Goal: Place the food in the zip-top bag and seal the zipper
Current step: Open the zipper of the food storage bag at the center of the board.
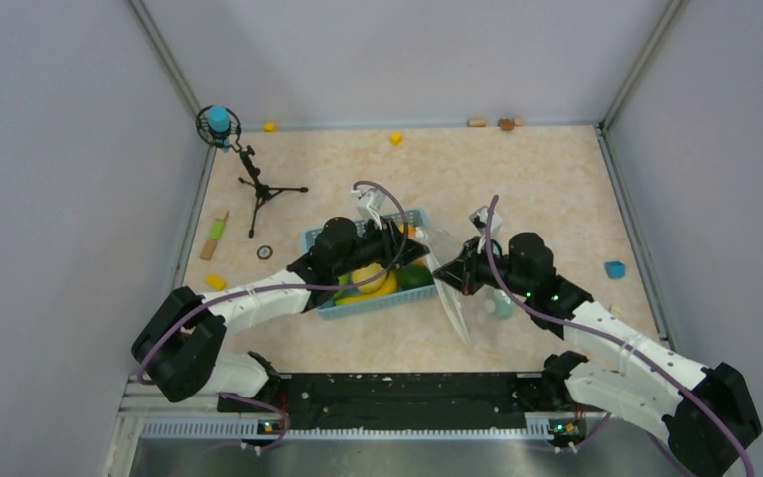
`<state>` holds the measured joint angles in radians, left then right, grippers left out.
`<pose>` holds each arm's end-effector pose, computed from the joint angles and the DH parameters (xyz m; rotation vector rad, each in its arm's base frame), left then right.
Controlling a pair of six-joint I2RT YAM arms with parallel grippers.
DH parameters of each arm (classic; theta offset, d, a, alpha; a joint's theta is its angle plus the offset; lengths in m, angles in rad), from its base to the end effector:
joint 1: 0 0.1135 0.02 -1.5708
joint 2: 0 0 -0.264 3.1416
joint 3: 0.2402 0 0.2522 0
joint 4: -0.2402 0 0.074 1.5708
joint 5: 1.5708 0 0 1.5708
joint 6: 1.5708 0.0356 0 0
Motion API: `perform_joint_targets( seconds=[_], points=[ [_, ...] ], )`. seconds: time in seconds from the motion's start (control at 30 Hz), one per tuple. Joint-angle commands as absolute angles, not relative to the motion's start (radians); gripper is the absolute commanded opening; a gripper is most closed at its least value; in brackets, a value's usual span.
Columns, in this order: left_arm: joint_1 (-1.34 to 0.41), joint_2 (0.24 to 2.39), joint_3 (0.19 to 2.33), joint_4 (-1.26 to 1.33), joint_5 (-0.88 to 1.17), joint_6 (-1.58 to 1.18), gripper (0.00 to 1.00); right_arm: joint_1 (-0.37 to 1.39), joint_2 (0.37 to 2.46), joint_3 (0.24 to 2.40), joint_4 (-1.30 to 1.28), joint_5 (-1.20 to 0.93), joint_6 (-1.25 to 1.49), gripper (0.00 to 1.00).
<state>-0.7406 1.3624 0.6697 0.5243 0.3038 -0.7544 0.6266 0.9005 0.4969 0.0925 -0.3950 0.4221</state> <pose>0.2132 -0.2094 0.2434 0.2350 1.9221 -1.3179 0.1593 0.1322 0.2466 -0.4908 1.9457 1.0685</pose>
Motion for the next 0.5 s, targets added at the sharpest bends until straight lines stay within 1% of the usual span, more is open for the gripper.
perform_joint_targets(
  seconds=[0.0, 0.23, 0.27, 0.3, 0.33, 0.37, 0.4, 0.43, 0.47],
  points=[
    [-0.746, 1.379, 0.718, 0.592, 0.355, -0.751, 0.32, 0.64, 0.883, 0.49, 0.171, -0.433, 0.435, 0.0],
    [-0.752, 1.39, 0.713, 0.641, 0.397, -0.776, 0.32, 0.639, 0.884, 0.488, 0.181, -0.431, 0.445, 0.0],
    [-0.755, 1.391, 0.713, 0.644, 0.397, -0.777, 0.28, 0.64, 0.883, 0.488, 0.181, -0.43, 0.447, 0.0],
    [-0.757, 1.391, 0.716, 0.645, 0.398, -0.778, 0.22, 0.64, 0.884, 0.489, 0.181, -0.43, 0.448, 0.0],
    [-0.758, 1.391, 0.715, 0.647, 0.399, -0.779, 0.15, 0.64, 0.884, 0.488, 0.18, -0.426, 0.448, 0.0],
    [-0.759, 1.391, 0.713, 0.646, 0.4, -0.779, 0.02, 0.64, 0.884, 0.489, 0.175, -0.419, 0.448, 0.0],
    [-0.76, 1.39, 0.713, 0.645, 0.4, -0.779, 0.0, 0.639, 0.884, 0.492, 0.167, -0.404, 0.449, 0.0],
    [-0.761, 1.387, 0.711, 0.645, 0.399, -0.777, 0.0, 0.64, 0.881, 0.494, 0.155, -0.384, 0.452, 0.02],
    [-0.762, 1.381, 0.708, 0.641, 0.393, -0.773, 0.0, 0.64, 0.881, 0.5, 0.135, -0.359, 0.456, 0.07]
  ],
)
